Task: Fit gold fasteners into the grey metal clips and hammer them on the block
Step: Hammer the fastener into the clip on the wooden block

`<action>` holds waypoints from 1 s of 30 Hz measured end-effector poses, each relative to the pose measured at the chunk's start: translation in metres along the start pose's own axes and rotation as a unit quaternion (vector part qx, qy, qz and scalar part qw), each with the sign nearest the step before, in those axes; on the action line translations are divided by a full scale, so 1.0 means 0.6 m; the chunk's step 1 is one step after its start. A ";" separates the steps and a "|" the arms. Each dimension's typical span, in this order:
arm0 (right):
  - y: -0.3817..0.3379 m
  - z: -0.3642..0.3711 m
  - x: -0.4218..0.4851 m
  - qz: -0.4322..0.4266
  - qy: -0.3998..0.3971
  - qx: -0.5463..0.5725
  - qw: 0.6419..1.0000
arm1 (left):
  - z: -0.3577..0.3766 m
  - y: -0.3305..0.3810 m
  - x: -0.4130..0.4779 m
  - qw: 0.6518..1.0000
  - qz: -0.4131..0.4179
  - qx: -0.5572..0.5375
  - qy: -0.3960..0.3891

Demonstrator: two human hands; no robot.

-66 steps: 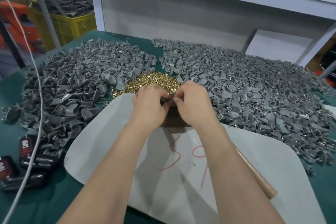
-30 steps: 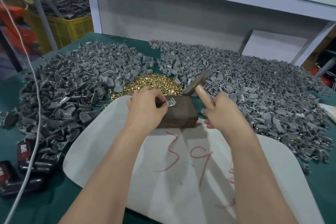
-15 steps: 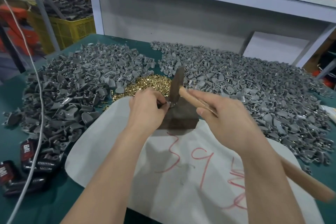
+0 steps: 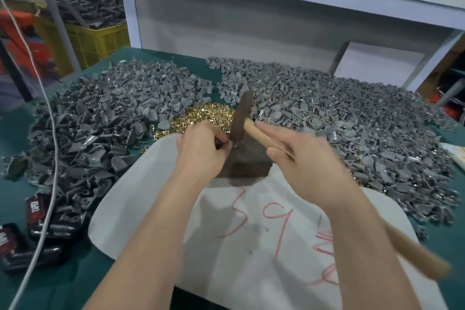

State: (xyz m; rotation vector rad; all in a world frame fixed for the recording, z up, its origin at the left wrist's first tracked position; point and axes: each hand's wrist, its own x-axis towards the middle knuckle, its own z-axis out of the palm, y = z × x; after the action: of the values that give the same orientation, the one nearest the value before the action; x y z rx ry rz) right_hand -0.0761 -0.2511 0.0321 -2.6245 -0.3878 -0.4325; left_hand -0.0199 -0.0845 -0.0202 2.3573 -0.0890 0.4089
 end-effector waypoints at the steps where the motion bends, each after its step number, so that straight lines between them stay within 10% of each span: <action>1: 0.003 0.006 -0.003 0.021 -0.030 -0.013 0.999 | -0.001 -0.001 0.000 1.000 0.002 0.003 -0.006; 6: 0.007 0.009 0.001 -0.003 0.092 0.016 0.996 | -0.001 -0.003 0.001 1.000 0.006 0.008 0.003; 10: 0.020 0.014 0.004 0.026 -0.039 0.014 0.999 | -0.001 -0.003 0.001 1.000 -0.005 0.013 -0.010; 16: 0.053 0.054 0.020 0.154 0.051 0.160 0.974 | -0.001 -0.006 0.002 1.000 -0.020 0.015 -0.011; 25: 0.092 0.092 0.025 0.268 -0.077 -0.048 0.959 | -0.002 -0.006 0.002 0.998 -0.054 -0.003 -0.023; 30: 0.062 0.084 0.031 0.199 0.053 -0.010 0.979 | -0.001 -0.002 0.000 0.999 -0.038 -0.009 -0.029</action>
State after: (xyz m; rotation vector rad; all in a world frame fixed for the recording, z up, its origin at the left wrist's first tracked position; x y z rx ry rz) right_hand -0.0345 -0.2555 -0.0183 -2.5963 0.1766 -0.4364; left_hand -0.0197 -0.0834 -0.0206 2.3479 -0.0306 0.3012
